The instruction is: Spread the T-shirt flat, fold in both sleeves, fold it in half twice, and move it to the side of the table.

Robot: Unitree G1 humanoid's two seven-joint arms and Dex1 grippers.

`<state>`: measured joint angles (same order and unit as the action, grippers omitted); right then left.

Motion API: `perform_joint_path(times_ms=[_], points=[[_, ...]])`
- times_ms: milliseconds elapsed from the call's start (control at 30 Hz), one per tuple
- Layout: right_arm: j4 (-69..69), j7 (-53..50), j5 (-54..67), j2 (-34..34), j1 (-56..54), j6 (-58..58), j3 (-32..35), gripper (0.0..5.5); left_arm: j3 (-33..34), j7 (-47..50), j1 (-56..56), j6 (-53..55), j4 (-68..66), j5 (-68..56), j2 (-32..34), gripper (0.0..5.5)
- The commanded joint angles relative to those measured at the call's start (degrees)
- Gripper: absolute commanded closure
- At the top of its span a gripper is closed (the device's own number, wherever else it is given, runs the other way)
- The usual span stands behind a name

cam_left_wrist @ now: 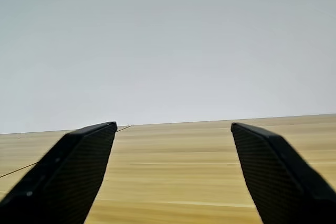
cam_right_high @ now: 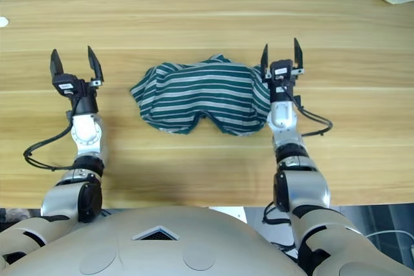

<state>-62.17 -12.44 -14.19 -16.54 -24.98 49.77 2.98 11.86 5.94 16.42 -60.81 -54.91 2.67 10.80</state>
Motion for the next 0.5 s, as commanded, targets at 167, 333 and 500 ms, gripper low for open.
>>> perform_joint_path(times_ms=[167,333,500], points=[[-0.6,3.6,4.2,-3.1,-2.2,1.9,1.8,2.05,-4.1,0.0,6.5,0.5,-2.2,4.6,-0.5,1.44],[5.0,1.3,2.3,-4.6,0.2,2.5,1.2,2.05,-6.4,-1.9,12.3,1.8,-5.7,4.0,-3.4,1.44],[9.6,0.5,0.2,-4.2,1.8,-0.2,-0.2,2.05,-7.8,-5.9,9.9,0.9,-3.9,2.9,-2.9,1.44]])
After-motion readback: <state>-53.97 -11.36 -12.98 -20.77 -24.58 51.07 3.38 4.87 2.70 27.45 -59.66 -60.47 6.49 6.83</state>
